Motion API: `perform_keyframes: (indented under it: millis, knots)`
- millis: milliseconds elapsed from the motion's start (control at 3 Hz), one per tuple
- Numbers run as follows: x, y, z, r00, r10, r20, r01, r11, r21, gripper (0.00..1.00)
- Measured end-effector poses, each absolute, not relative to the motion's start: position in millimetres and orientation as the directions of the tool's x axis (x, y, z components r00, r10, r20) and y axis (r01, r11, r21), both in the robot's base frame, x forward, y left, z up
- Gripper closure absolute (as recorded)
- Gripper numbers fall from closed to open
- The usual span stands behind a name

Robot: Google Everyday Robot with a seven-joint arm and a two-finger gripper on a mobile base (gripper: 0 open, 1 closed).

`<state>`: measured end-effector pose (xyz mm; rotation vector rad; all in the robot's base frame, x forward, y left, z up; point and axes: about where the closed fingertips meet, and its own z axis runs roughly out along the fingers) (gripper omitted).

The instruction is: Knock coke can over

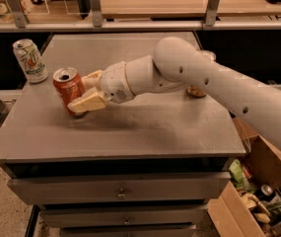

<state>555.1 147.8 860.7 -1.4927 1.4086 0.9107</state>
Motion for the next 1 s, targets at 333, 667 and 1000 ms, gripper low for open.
perform_keyframes:
  millis: [333, 667, 1000]
  knots:
    - [551.9, 146.4, 867.8, 0.103, -0.358, -0.928, -0.993, 0.018, -0.117, 0.88]
    - [550.0, 140.1, 880.1, 0.127, -0.416, -0.9, -0.988, 0.024, -0.15, 1.0]
    - [550.3, 126.3, 896.3, 0.141, -0.541, -0.829, -0.983, 0.025, -0.183, 1.0]
